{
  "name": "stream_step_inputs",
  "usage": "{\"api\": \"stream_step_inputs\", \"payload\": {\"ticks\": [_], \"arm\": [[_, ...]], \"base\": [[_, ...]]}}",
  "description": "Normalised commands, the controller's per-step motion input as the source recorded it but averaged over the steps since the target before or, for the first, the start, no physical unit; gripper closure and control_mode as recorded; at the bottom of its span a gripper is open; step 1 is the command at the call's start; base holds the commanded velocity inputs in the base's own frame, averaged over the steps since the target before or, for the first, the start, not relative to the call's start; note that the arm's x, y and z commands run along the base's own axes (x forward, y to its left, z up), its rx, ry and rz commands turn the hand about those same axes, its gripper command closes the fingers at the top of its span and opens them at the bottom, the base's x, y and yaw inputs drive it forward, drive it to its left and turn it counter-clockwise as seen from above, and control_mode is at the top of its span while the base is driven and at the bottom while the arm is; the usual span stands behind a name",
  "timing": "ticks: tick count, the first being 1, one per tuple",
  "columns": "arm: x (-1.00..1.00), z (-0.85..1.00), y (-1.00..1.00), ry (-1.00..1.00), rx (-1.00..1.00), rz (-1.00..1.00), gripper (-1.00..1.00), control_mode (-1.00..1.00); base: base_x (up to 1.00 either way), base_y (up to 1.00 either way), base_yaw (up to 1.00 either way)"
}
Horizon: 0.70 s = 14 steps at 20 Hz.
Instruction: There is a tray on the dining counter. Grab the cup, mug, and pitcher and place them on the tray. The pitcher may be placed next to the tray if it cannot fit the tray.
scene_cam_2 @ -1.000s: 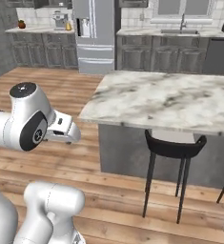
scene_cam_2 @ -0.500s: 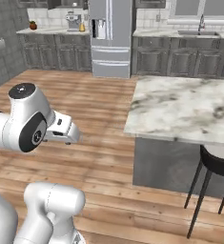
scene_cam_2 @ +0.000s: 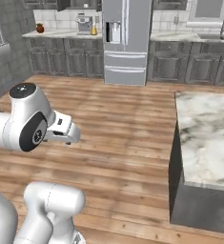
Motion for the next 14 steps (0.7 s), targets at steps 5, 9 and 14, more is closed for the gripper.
{"api": "stream_step_inputs", "payload": {"ticks": [5, 9, 14], "arm": [[0.00, 0.00, 0.00, 0.00, 0.00, 0.00, -1.00, 1.00], [0.00, 0.00, 0.00, 0.00, 0.00, 0.00, -1.00, 1.00], [0.00, 0.00, 0.00, 0.00, 0.00, 0.00, -1.00, 1.00]], "base": [[1.00, 1.00, 0.00], [1.00, 1.00, 0.00], [1.00, 1.00, 0.00]]}}
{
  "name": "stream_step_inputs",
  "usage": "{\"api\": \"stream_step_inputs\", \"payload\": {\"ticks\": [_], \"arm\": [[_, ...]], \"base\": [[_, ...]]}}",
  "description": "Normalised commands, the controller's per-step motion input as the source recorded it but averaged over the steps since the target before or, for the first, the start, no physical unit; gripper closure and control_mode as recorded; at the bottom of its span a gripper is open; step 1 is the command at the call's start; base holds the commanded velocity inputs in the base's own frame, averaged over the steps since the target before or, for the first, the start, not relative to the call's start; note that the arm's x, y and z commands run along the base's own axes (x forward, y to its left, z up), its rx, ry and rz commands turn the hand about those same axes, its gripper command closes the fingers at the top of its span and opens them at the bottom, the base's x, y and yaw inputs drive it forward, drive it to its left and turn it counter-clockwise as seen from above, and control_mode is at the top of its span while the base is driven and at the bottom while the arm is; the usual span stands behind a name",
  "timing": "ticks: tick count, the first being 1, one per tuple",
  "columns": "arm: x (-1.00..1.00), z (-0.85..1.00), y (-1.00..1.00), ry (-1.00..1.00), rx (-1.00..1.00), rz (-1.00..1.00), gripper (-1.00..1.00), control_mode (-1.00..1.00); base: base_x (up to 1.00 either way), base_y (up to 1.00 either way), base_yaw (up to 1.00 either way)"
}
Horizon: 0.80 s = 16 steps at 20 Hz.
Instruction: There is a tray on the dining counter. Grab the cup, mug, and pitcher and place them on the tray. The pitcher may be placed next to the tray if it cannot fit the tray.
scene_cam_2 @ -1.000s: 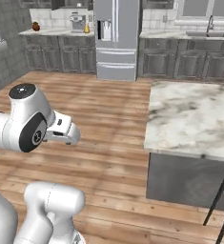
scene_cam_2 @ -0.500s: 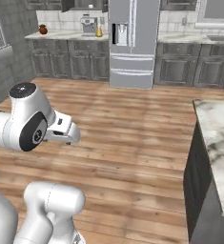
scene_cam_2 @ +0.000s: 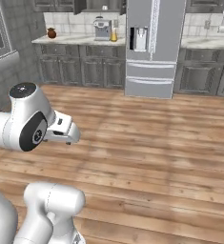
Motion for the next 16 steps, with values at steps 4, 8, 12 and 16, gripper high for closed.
{"api": "stream_step_inputs", "payload": {"ticks": [4, 8, 12, 16], "arm": [[0.00, 0.00, 0.00, 0.00, 0.00, 0.00, -1.00, 1.00], [0.00, 0.00, 0.00, 0.00, 0.00, 0.00, -1.00, 1.00], [0.00, 0.00, 0.00, 0.00, 0.00, 0.00, -1.00, 1.00], [0.00, 0.00, 0.00, 0.00, 0.00, 0.00, -1.00, 1.00]], "base": [[1.00, 1.00, 0.00], [1.00, 1.00, -0.02], [1.00, 1.00, -0.04], [1.00, 1.00, -0.08]]}}
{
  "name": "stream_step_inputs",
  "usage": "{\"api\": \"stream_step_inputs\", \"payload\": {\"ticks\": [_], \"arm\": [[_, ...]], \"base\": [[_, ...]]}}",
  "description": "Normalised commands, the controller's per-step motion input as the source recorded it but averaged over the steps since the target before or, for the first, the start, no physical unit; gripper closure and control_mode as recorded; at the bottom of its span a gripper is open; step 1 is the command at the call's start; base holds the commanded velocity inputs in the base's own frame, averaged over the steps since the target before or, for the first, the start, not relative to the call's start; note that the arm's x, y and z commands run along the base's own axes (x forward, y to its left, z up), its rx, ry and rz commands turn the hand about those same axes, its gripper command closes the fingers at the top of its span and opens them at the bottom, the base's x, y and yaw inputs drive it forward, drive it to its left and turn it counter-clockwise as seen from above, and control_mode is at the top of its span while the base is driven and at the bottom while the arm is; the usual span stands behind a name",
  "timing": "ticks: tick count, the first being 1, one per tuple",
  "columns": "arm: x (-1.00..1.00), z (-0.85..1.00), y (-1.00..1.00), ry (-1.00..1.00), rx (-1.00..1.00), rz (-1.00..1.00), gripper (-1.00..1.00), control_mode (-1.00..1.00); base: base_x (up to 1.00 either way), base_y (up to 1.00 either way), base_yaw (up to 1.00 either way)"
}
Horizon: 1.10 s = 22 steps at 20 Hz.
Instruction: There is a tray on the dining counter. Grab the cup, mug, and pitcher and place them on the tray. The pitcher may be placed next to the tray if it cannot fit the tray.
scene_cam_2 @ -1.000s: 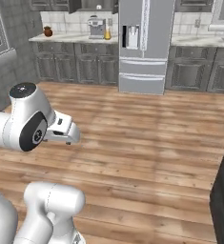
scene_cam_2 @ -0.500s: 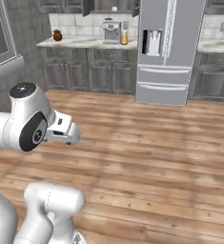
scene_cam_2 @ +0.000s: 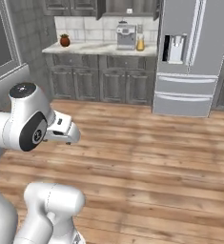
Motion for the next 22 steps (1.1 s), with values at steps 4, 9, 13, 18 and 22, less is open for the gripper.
{"api": "stream_step_inputs", "payload": {"ticks": [4, 9, 13, 18, 22], "arm": [[0.00, 0.00, 0.00, 0.00, 0.00, 0.00, -1.00, 1.00], [0.00, 0.00, 0.00, 0.00, 0.00, 0.00, -1.00, 1.00], [0.00, 0.00, 0.00, 0.00, 0.00, 0.00, -1.00, 1.00], [0.00, 0.00, 0.00, 0.00, 0.00, 0.00, -1.00, 1.00], [0.00, 0.00, 0.00, 0.00, 0.00, 0.00, -1.00, 1.00]], "base": [[1.00, 0.96, -0.05], [1.00, 0.69, -0.06], [1.00, 0.63, -0.10], [1.00, 0.40, -0.12], [1.00, 0.16, -0.10]]}}
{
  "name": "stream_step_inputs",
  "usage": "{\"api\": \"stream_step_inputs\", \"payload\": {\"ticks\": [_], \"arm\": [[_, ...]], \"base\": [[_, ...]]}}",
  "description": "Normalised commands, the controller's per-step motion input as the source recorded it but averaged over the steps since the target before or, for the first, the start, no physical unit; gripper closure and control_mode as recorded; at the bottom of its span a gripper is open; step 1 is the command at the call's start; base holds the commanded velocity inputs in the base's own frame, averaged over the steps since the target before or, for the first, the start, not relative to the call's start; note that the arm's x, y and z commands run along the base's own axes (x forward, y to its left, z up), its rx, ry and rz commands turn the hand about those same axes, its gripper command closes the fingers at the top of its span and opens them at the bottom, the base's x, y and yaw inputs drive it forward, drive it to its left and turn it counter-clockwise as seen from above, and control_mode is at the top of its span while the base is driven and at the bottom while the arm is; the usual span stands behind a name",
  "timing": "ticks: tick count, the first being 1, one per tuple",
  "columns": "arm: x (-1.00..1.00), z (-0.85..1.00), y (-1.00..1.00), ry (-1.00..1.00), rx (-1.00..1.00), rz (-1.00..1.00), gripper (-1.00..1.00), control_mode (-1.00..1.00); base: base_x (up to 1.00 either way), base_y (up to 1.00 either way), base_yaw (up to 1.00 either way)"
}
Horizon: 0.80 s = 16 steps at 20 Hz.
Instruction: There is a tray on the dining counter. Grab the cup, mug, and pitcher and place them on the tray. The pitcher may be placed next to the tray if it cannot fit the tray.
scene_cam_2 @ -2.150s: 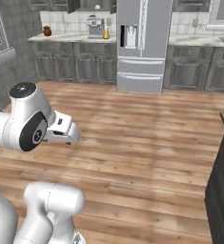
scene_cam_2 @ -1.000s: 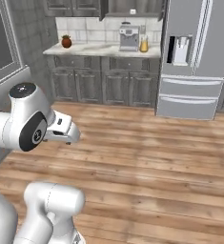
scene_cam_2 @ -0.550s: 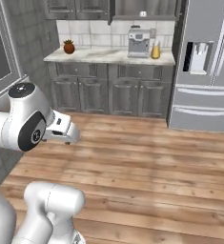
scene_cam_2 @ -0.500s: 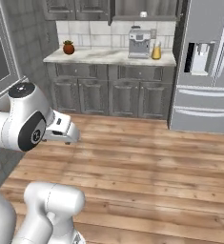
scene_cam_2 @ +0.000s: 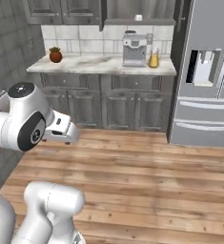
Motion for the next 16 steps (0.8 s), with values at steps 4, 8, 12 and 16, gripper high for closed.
{"api": "stream_step_inputs", "payload": {"ticks": [4, 8, 12, 16], "arm": [[0.00, 0.00, 0.00, 0.00, 0.00, 0.00, -1.00, 1.00], [0.00, 0.00, 0.00, 0.00, 0.00, 0.00, -1.00, 1.00], [0.00, 0.00, 0.00, 0.00, 0.00, 0.00, -1.00, 1.00], [0.00, 0.00, 0.00, 0.00, 0.00, 0.00, -1.00, 1.00]], "base": [[1.00, 0.11, -0.09], [1.00, 0.13, -0.09], [1.00, 0.14, -0.05], [1.00, 0.30, -0.01]]}}
